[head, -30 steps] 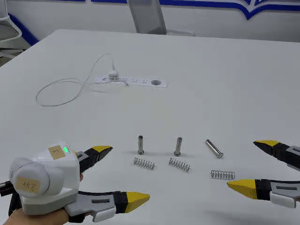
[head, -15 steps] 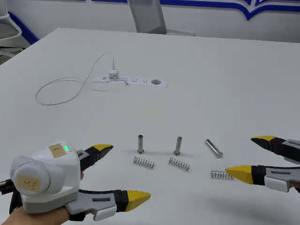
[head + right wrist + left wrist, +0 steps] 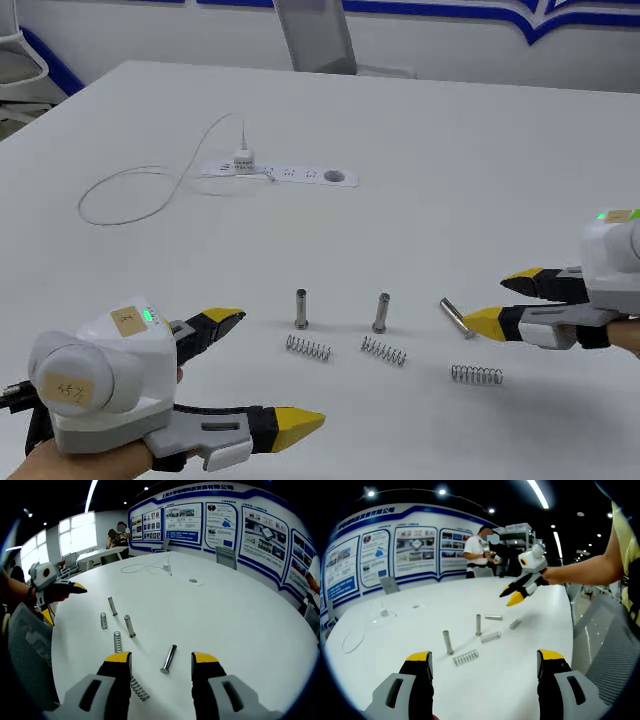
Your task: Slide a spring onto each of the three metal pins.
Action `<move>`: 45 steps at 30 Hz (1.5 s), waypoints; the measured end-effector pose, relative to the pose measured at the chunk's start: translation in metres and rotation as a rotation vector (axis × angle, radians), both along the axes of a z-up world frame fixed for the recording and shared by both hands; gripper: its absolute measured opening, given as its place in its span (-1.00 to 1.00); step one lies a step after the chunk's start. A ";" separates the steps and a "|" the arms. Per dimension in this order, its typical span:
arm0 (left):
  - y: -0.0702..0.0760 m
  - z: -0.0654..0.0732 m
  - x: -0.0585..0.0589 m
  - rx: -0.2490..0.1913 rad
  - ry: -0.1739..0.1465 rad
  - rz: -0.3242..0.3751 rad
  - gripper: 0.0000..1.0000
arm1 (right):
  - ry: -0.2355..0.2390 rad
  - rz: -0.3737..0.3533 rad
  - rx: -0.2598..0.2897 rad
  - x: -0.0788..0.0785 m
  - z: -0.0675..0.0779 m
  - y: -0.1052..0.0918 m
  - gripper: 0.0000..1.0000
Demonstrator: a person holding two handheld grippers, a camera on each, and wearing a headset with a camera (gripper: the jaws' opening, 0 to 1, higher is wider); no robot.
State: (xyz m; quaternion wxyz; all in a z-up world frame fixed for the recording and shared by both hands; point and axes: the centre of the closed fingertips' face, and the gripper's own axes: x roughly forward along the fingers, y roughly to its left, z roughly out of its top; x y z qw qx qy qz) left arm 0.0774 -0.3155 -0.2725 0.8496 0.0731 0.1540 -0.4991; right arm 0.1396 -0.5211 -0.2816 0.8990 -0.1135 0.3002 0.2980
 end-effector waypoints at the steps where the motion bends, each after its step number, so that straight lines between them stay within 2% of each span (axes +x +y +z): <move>1: 0.000 0.000 0.000 0.000 0.000 0.000 0.74 | 0.004 -0.011 -0.013 0.003 -0.001 -0.001 -0.07; 4: 0.000 0.001 0.000 -0.002 -0.001 0.001 0.74 | 0.021 -0.022 -0.020 0.011 -0.005 0.002 -0.16; 12: 0.001 0.000 0.002 -0.001 0.002 0.004 0.73 | 0.081 -0.058 -0.082 0.031 -0.021 0.001 -0.42; 20: -0.002 -0.002 0.001 0.002 0.006 -0.005 0.72 | 0.157 -0.072 -0.119 0.038 -0.039 0.004 -0.55; 28: 0.000 -0.002 0.003 0.001 0.009 0.003 0.71 | 0.215 -0.093 -0.131 0.039 -0.055 0.005 -0.66; 31: 0.001 -0.002 0.003 0.001 0.012 0.004 0.71 | 0.223 -0.100 -0.122 0.040 -0.057 0.006 -0.67; 36: 0.002 -0.004 0.003 -0.001 0.017 0.008 0.69 | 0.243 -0.132 -0.136 0.042 -0.062 0.001 -0.72; 45: 0.003 -0.004 0.004 -0.002 0.018 0.011 0.69 | 0.254 -0.134 -0.134 0.043 -0.063 0.001 -0.78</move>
